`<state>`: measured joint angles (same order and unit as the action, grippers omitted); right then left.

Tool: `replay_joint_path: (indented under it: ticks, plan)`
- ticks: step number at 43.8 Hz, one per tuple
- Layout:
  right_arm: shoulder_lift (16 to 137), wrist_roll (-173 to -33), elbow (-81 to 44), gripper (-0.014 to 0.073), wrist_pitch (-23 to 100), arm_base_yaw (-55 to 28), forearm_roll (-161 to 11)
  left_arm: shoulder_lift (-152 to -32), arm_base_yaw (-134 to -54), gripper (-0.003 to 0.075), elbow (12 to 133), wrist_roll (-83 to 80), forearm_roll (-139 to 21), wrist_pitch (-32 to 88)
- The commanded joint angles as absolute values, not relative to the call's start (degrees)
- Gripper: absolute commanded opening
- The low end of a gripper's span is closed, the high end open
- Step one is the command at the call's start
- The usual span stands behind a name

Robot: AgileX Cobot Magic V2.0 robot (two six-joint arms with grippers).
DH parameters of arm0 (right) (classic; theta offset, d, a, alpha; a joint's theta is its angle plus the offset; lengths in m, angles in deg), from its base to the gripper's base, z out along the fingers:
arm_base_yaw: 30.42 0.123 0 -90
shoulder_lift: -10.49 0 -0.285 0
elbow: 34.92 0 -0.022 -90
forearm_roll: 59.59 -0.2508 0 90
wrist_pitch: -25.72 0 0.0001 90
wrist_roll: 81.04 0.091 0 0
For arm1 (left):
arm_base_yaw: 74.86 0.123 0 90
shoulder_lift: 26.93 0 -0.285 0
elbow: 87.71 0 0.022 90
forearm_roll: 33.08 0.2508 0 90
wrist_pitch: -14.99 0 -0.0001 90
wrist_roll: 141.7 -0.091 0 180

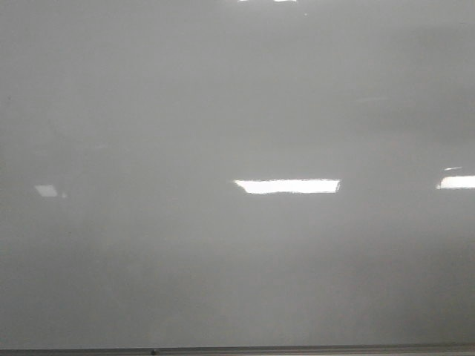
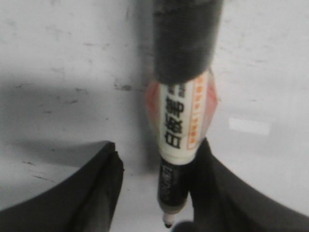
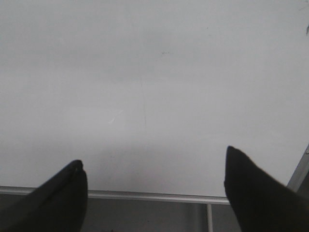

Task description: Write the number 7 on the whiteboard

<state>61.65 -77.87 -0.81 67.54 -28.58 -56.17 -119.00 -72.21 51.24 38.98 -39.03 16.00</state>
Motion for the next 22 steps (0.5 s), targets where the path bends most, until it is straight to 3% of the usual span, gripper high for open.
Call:
replay_joint_path:
  ticks: [1,13,22]
  plan:
    - [61.8,-78.3,-2.8,0.0601,64.1,-28.5,-55.4,-117.6,-72.2,0.017,52.9,39.6,-39.3,11.4]
    - [61.8,-78.3,-2.8,0.0601,63.8,-28.5,-55.4,-117.2,-72.4,-0.0016,52.9,39.6,-39.3,13.1]
    - [61.5,-78.3,-3.8,0.0601,64.1,-28.5,-56.9,-111.8,-74.2,-0.002,55.9,39.0,-39.2,24.7]
